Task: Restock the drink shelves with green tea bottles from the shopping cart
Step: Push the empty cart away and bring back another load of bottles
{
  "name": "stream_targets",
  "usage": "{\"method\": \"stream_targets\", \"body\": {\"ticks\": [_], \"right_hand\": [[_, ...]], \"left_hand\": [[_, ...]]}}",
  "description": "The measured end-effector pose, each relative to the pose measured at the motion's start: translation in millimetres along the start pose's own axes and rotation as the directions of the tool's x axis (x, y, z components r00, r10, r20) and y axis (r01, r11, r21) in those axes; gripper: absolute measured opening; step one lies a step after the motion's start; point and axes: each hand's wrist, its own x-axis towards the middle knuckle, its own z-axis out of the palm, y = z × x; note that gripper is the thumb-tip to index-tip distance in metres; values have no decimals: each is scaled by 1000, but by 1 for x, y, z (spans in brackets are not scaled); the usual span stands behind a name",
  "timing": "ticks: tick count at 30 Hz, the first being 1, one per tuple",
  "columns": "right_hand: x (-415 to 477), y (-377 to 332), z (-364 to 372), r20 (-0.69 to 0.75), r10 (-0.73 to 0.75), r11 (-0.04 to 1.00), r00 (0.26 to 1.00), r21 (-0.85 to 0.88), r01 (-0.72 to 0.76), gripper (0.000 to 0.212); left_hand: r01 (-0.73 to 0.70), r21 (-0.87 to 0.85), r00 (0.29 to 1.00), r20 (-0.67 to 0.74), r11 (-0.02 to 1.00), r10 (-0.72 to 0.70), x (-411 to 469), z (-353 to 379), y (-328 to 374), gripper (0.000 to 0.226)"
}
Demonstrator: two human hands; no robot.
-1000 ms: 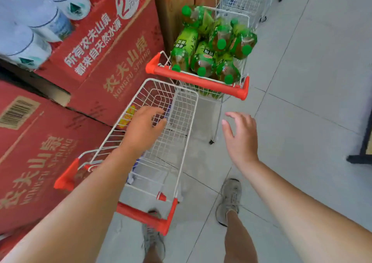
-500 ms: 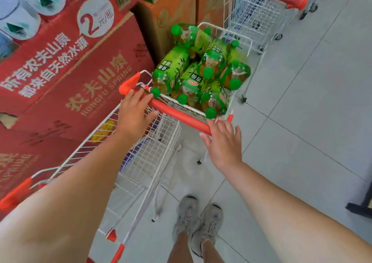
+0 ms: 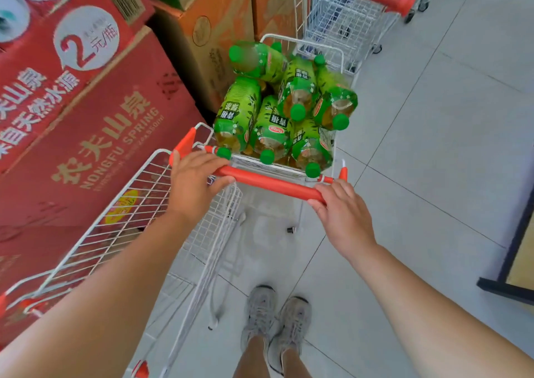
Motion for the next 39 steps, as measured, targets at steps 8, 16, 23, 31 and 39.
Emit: {"method": "stream_targets", "body": {"ticks": [8,16,23,31,39], "right_hand": [[-33,43,-19,-8,12,1000,1000,-21,-12,44],[-70,68,-27,-15,96,995,995,2,-96,30],[-104,94,-30,-35,120,992,992,-29,-121,32],[-135,126,-47,23,183,983,983,-21,-182,33],[-165,142,-55,44,225,974,973,-11,-225,35]], "left_hand": [[-112,-23,993,-23,993,112,-9,21,40,48],[-148,-34,989,1,988,148,-16,37,75,49],[-168,-18,982,88,986,169,-17,50,109,34],[-179,-35,978,101,983,182,-37,66,154,39],[-223,135,959,209,965,193,-50,56,168,52]]}}
